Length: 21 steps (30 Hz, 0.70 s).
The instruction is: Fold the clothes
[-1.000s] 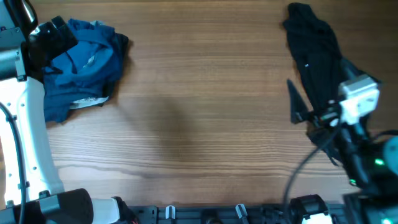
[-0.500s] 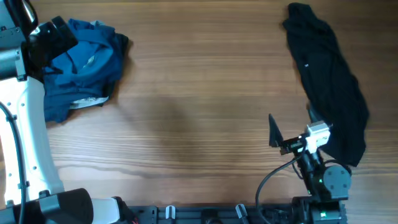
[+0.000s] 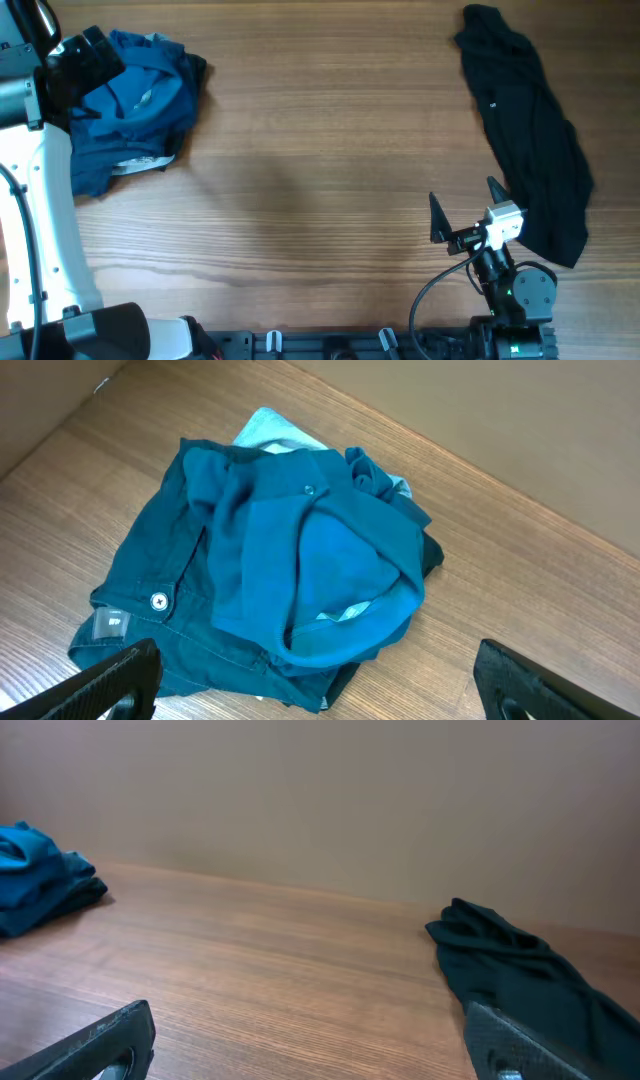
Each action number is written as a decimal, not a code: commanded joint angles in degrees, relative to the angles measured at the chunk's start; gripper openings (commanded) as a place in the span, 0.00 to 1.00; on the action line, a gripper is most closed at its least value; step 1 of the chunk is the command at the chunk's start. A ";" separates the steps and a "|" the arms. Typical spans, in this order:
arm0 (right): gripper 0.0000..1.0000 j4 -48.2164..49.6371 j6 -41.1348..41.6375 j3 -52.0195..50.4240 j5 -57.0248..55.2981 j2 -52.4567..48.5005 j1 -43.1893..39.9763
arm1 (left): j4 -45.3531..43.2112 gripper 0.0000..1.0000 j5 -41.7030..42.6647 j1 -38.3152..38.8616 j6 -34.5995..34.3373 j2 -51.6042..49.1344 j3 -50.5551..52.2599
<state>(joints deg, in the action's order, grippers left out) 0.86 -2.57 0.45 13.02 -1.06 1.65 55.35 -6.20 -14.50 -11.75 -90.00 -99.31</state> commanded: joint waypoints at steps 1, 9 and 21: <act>1.00 0.17 1.07 -0.15 -0.09 -0.55 -0.24 | 0.02 1.00 -0.74 0.15 -0.72 0.20 0.15; 1.00 0.17 1.07 -0.15 -0.09 -0.61 -0.24 | 0.02 1.00 -0.74 0.15 -0.72 0.20 0.13; 1.00 0.17 1.07 -0.15 -0.11 -0.63 -0.24 | 1.70 1.00 0.17 0.13 -0.76 0.83 0.13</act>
<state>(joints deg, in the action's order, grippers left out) 0.86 -2.57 0.45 13.02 -1.32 1.65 55.37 -6.22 -14.50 -11.75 -90.00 -99.31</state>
